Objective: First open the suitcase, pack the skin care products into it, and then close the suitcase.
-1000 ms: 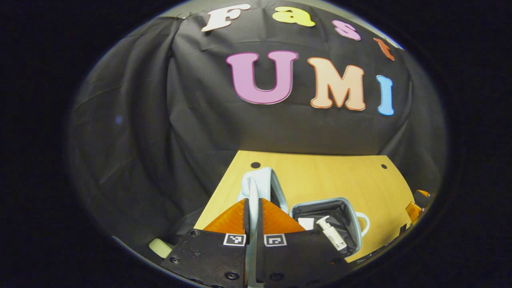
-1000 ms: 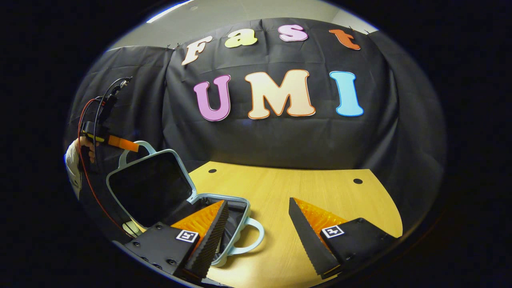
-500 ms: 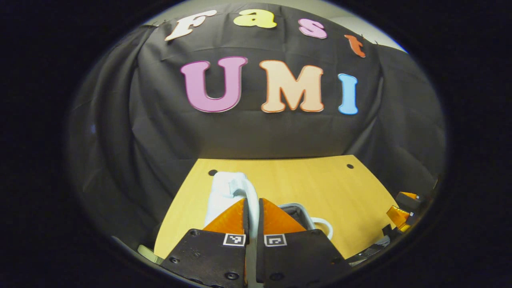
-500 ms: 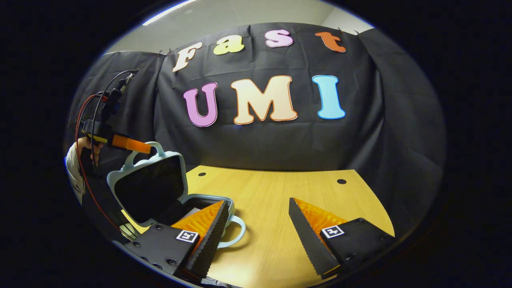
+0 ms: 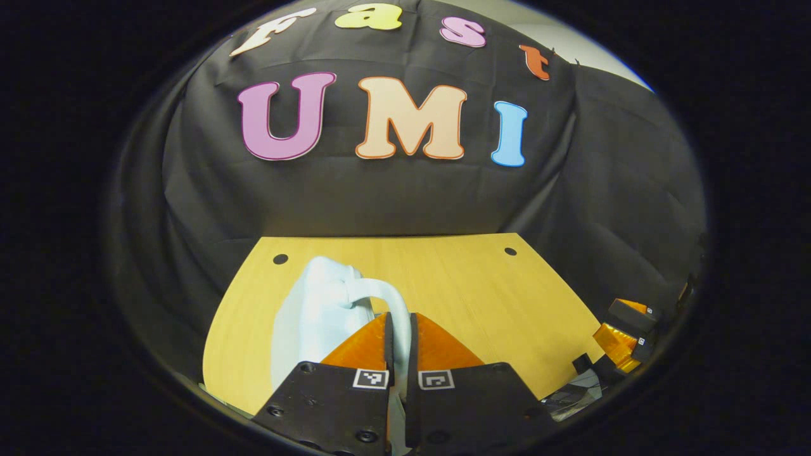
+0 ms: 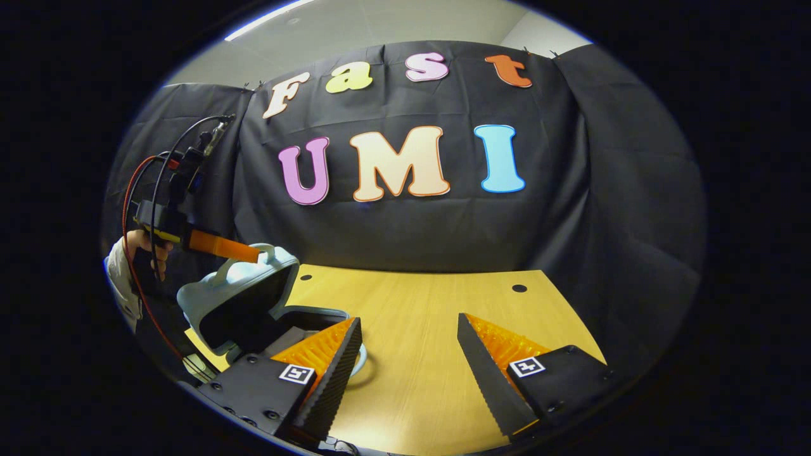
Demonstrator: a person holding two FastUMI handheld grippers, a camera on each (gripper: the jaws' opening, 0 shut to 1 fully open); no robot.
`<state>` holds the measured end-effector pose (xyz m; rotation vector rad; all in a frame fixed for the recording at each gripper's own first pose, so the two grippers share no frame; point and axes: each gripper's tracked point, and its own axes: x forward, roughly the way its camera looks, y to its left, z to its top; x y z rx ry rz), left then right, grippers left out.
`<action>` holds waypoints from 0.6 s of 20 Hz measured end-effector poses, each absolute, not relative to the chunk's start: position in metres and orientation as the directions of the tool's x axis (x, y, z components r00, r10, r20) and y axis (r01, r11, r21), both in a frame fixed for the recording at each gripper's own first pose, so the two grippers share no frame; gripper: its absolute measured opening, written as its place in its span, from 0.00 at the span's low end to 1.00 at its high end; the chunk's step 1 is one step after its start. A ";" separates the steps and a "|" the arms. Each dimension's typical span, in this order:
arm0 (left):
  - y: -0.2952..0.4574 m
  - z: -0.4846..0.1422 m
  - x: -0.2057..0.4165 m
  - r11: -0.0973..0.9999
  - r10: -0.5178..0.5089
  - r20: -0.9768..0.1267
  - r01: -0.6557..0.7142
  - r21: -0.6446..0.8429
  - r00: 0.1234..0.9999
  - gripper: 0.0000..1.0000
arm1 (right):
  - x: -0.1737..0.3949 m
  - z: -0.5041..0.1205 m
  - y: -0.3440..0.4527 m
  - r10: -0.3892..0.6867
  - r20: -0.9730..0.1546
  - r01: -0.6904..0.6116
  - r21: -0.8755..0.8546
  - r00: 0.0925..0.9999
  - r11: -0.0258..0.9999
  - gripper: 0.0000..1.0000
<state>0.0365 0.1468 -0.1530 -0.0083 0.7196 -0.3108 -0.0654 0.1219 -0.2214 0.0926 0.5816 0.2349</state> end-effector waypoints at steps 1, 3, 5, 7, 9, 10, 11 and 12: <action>0.142 -0.157 0.036 0.952 -0.288 -0.652 0.285 -0.113 0.702 0.03 | -0.065 -0.221 0.117 0.238 -0.533 -0.186 0.149 0.812 0.971 0.95; 0.132 -0.167 0.032 0.946 -0.304 -0.665 0.300 -0.125 0.682 0.03 | -0.068 -0.221 0.107 0.223 -0.536 -0.172 0.144 0.814 0.975 0.95; 0.116 -0.180 0.030 0.939 -0.323 -0.679 0.314 -0.141 0.660 0.03 | -0.070 -0.220 0.098 0.211 -0.538 -0.163 0.137 0.816 0.977 0.96; 0.106 -0.192 0.025 0.934 -0.331 -0.693 0.327 -0.144 0.640 0.03 | -0.073 -0.220 0.091 0.201 -0.541 -0.156 0.128 0.817 0.979 0.96; 0.097 -0.203 0.023 0.929 -0.339 -0.706 0.339 -0.147 0.622 0.03 | -0.075 -0.219 0.082 0.189 -0.543 -0.148 0.120 0.818 0.982 0.96; 0.092 -0.210 0.021 0.928 -0.341 -0.713 0.339 -0.153 0.613 0.02 | -0.076 -0.219 0.079 0.184 -0.545 -0.142 0.118 0.818 0.983 0.96; 0.087 -0.217 0.018 0.925 -0.348 -0.723 0.343 -0.162 0.597 0.02 | -0.077 -0.219 0.075 0.177 -0.545 -0.136 0.116 0.819 0.984 0.96; 0.083 -0.223 0.015 0.924 -0.353 -0.728 0.343 -0.170 0.587 0.03 | -0.078 -0.219 0.072 0.171 -0.547 -0.130 0.113 0.819 0.985 0.96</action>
